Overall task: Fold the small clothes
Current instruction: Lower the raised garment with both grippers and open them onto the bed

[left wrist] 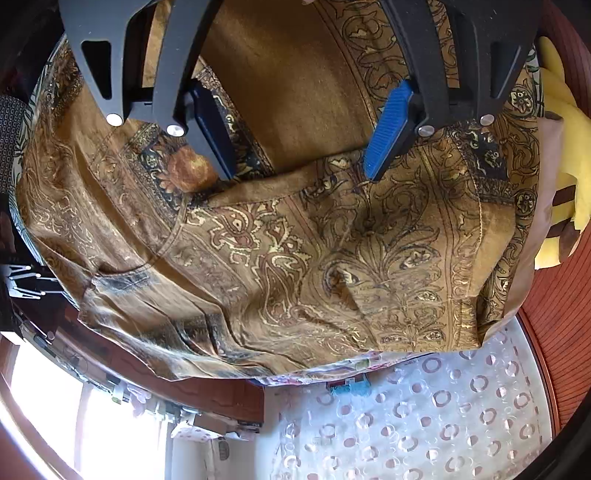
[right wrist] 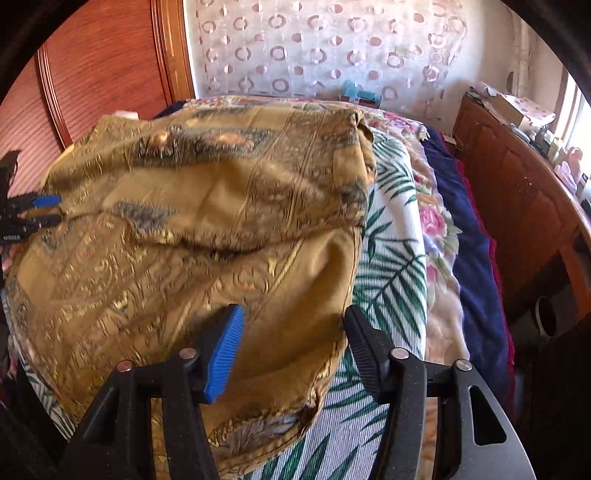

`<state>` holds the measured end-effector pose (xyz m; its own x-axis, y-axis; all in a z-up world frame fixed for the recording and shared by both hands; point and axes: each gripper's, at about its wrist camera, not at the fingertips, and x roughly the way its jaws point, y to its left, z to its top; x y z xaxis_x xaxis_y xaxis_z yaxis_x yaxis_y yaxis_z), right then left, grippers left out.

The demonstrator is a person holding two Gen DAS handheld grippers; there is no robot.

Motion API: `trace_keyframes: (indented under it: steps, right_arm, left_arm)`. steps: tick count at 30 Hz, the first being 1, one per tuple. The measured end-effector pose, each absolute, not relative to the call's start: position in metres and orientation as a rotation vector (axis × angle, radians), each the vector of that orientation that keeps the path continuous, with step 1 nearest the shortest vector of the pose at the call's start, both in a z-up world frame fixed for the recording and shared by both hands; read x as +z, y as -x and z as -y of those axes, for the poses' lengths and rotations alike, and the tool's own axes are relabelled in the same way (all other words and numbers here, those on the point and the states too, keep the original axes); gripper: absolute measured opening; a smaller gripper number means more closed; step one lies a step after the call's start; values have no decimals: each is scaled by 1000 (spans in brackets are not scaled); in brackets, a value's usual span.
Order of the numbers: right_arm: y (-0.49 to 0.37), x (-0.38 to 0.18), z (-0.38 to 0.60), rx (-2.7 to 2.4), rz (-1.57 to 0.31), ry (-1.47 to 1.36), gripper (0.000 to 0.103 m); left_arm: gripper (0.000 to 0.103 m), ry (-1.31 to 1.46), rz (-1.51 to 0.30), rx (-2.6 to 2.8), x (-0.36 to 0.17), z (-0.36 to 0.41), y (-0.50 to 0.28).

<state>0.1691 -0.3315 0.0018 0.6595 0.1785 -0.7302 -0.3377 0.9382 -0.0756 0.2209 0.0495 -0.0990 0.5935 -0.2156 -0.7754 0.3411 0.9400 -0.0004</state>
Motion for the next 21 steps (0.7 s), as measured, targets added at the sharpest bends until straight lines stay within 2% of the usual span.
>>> trace_keyframes:
  steps: [1, 5, 13, 21]
  right_arm:
    - [-167, 1, 332, 292, -791, 212, 48]
    - [-166, 4, 334, 278, -800, 215, 33]
    - [-158, 18, 346, 277, -745, 88, 33]
    - [-201, 25, 354, 229, -718, -83, 33]
  left_arm:
    - [74, -153, -878, -326, -99, -49, -221]
    - [78, -158, -880, -333, -100, -49, -221]
    - [78, -161, -880, -333, -100, -48, -221]
    - [78, -164, -880, -331, -100, -47, -222]
